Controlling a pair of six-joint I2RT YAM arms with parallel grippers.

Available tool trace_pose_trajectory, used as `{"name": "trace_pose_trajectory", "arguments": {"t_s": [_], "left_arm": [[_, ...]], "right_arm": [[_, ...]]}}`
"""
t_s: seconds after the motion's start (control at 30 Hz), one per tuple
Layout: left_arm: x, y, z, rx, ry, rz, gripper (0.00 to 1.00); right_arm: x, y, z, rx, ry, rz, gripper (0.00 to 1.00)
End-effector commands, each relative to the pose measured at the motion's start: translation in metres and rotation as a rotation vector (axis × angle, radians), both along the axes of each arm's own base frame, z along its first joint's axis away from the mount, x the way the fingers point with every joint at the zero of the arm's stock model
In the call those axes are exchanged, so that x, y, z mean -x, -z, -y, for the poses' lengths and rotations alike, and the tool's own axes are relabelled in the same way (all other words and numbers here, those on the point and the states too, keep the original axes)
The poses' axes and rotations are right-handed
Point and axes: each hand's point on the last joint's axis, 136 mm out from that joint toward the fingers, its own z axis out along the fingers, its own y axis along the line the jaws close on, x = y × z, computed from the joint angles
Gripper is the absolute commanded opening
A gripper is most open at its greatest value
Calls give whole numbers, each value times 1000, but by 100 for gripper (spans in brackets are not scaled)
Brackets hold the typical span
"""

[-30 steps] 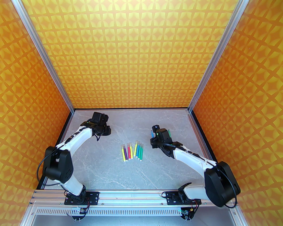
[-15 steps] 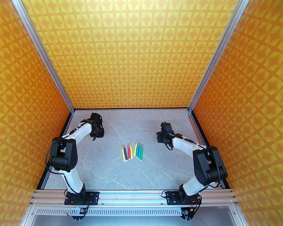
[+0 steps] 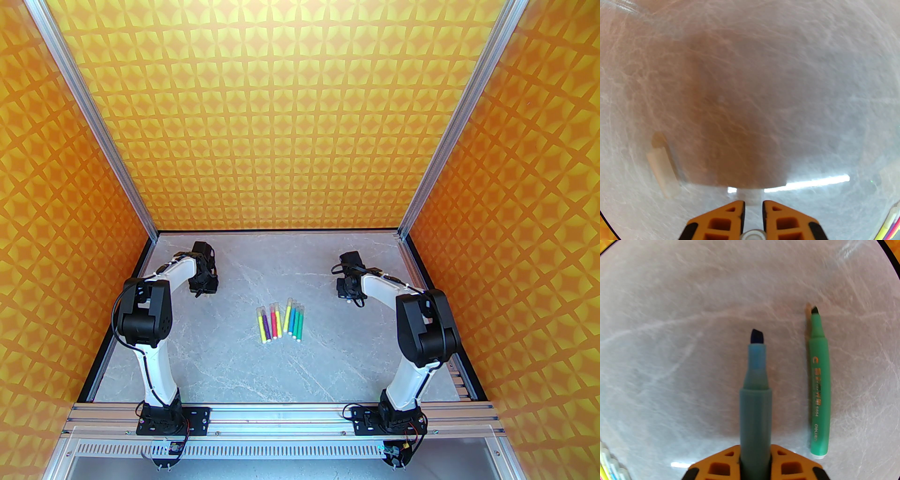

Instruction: Open the pen caps

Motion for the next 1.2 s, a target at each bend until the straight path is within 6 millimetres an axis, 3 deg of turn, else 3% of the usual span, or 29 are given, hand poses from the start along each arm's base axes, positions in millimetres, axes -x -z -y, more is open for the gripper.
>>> {"name": "trace_pose_trajectory", "arguments": {"t_s": [0.0, 0.2, 0.6, 1.17], "left_arm": [[-3, -1, -15, -42, -7, -12, 4], [-15, -3, -22, -44, -16, -4, 8], [-17, 9, -31, -46, -30, -29, 14], [-17, 10, -35, -47, -31, -26, 27]], "right_arm": [[-3, -1, 12, 56, 10, -31, 0], [-4, 5, 17, 73, 9, -72, 0], [-9, 19, 27, 94, 5, -131, 0], [-7, 28, 33, 119, 7, -166, 12]]}}
